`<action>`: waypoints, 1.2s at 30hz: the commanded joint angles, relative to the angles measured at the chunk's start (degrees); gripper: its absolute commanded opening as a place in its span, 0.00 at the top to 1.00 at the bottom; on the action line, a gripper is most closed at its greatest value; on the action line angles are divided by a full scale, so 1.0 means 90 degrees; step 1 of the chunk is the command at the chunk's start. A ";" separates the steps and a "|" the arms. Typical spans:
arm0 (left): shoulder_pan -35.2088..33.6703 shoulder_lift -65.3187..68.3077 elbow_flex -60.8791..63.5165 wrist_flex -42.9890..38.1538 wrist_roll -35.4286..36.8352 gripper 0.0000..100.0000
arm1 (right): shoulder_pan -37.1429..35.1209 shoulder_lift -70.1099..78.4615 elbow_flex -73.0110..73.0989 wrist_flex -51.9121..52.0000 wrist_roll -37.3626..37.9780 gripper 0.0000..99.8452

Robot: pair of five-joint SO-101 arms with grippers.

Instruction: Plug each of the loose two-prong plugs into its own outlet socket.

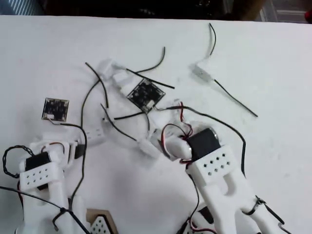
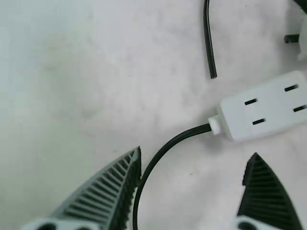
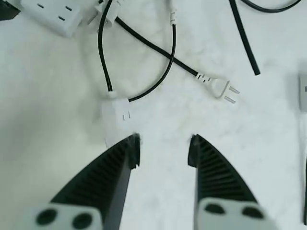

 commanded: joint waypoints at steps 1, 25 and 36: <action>-0.0034 -0.0151 -0.0020 -0.0098 -0.0020 0.66 | -0.0015 -0.0171 0.0410 -0.0503 -0.0039 0.85; -0.0034 -0.0151 -0.0020 -0.0088 -0.0020 0.66 | -0.1509 0.1714 0.0674 -0.0747 -0.0840 0.77; -0.0034 -0.0151 -0.0020 -0.0088 -0.0020 0.66 | -0.2027 0.2945 0.0020 -0.0816 -0.1309 0.77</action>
